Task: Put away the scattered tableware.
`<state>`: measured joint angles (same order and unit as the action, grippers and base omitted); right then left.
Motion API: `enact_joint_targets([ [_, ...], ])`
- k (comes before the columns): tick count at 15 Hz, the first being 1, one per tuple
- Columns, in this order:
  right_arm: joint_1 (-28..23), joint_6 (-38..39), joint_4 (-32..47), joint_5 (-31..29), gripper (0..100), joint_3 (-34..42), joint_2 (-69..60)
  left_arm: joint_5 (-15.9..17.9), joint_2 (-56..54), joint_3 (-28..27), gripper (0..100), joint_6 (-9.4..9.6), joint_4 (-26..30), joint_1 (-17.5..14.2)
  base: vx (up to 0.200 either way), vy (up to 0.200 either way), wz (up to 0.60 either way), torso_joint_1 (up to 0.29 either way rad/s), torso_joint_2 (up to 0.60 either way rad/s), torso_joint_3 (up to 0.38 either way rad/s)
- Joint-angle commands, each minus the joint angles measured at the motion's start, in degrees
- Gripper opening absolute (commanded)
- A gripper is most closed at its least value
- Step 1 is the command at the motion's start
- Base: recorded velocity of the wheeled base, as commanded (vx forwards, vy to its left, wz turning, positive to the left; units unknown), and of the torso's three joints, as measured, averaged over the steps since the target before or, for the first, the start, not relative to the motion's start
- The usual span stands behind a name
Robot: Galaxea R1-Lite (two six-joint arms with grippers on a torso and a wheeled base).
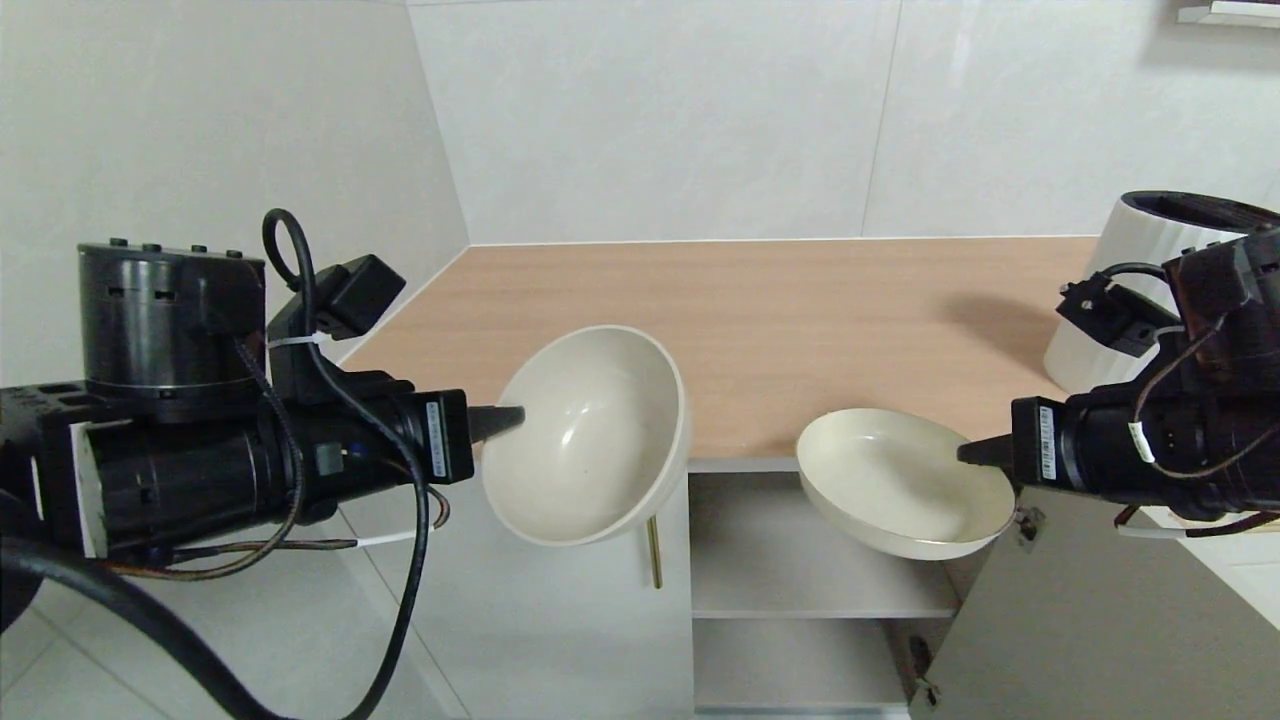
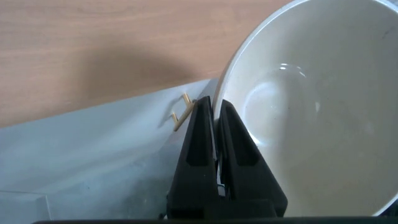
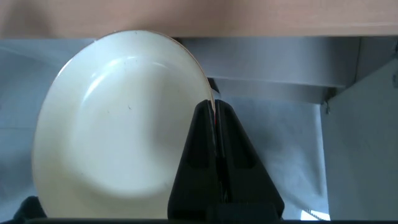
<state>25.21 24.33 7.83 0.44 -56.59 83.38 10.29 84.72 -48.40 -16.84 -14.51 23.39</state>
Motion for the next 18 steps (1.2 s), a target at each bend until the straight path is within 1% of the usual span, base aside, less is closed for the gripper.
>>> enact_joint_targets([
  [1,0.01,0.01,-0.44,-0.09,0,0.69,0.11,-0.01,0.97,0.06,0,-0.04,-0.08,0.34,-0.2,0.0,0.0,0.012,0.01,0.002],
  [3,0.01,-0.07,-0.88,-0.35,0,0.87,0.73,-0.09,1.14,-0.03,0,-0.04,-0.08,0.51,-0.2,0.0,0.0,0.002,0.0,0.002],
  [13,-0.07,-0.07,-2.2,-0.44,0,1.04,3.19,-0.09,3.43,-0.03,0,0.05,-0.08,1.22,0.0,0.0,0.0,0.0,0.0,0.0],
  [15,-0.07,-0.07,-2.2,-0.44,0,0.95,3.54,-0.09,3.52,-0.03,0,0.05,-0.08,1.3,0.0,0.0,0.0,-0.093,0.22,0.122],
  [18,-0.07,-0.07,-2.2,-0.44,0,0.95,4.07,-0.09,3.52,-0.03,0,0.05,-0.08,1.57,0.0,0.0,0.0,-0.18,0.42,0.227],
])
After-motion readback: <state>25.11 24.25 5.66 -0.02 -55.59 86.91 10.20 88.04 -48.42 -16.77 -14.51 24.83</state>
